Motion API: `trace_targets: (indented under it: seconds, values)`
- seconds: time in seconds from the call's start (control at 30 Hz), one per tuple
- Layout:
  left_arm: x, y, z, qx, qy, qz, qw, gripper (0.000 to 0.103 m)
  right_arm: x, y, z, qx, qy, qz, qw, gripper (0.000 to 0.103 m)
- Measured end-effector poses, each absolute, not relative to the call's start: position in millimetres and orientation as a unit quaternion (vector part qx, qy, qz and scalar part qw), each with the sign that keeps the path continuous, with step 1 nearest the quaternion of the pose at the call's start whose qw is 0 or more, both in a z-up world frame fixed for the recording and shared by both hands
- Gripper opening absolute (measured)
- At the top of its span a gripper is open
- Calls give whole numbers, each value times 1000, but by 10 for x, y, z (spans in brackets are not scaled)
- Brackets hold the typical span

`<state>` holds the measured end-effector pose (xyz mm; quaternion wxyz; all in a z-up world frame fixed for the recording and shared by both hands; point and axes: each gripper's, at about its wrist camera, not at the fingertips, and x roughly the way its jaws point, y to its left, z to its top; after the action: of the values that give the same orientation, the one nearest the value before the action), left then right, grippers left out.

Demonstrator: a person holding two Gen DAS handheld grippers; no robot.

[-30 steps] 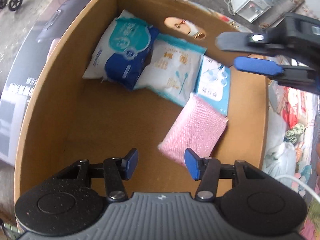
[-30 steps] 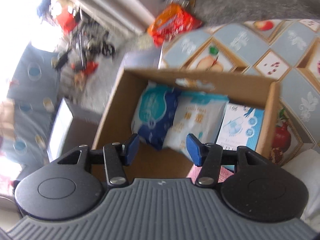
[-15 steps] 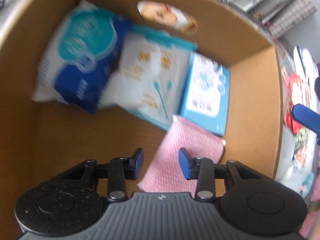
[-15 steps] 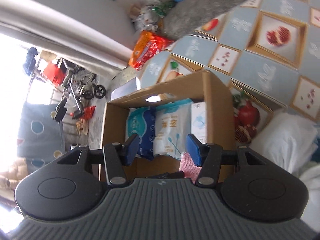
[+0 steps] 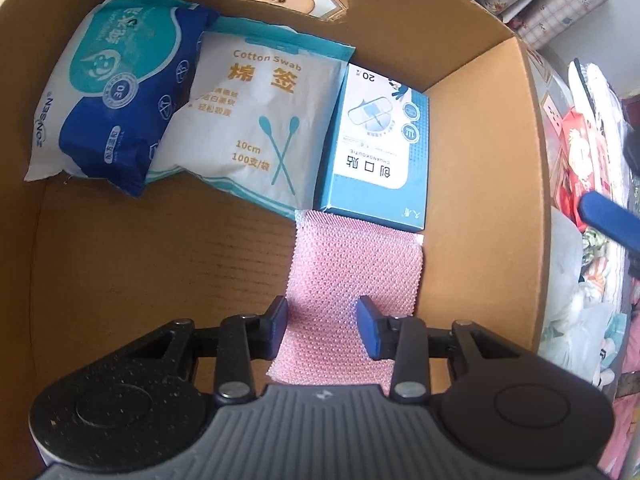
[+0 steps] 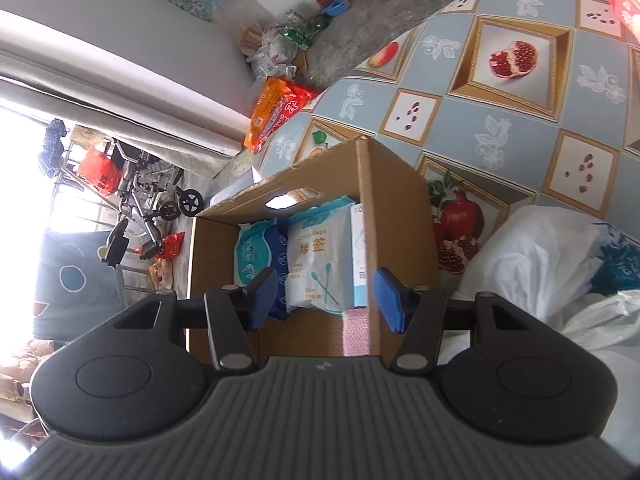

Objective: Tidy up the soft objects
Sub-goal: 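Lower the pink sponge into the box and open the right tool, then move the right tool to the pile and grasp the pink plush toy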

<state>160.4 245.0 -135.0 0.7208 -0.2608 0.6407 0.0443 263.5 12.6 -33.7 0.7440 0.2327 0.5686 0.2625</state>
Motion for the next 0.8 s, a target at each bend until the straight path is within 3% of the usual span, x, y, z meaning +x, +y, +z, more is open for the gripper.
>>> trace_targets:
  seconds: [0.03,0.1,0.13,0.47,0.67,0.8]
  values:
    - [1594,2454,-1323,-260,637,49,724,44,2619,82,-327,234,566,261,746,54]
    - [1567,2466,-1243,-255,634,64,728,68,2579,-15,-314,241,561,257,749,59]
    - [1538,2469,-1193,-252,630,72,731,70,2560,-73,-312,245,558,254,751,60]
    - [1400,2330,-467,-213,554,135,793,76,2200,-755,-336,293,528,229,763,68]
    - [1455,1887,22,-165,514,116,834,78,1872,-1444,-252,317,506,205,776,68]
    - [1622,1408,66,-143,510,65,846,78,1686,-1999,-198,312,502,165,789,68]
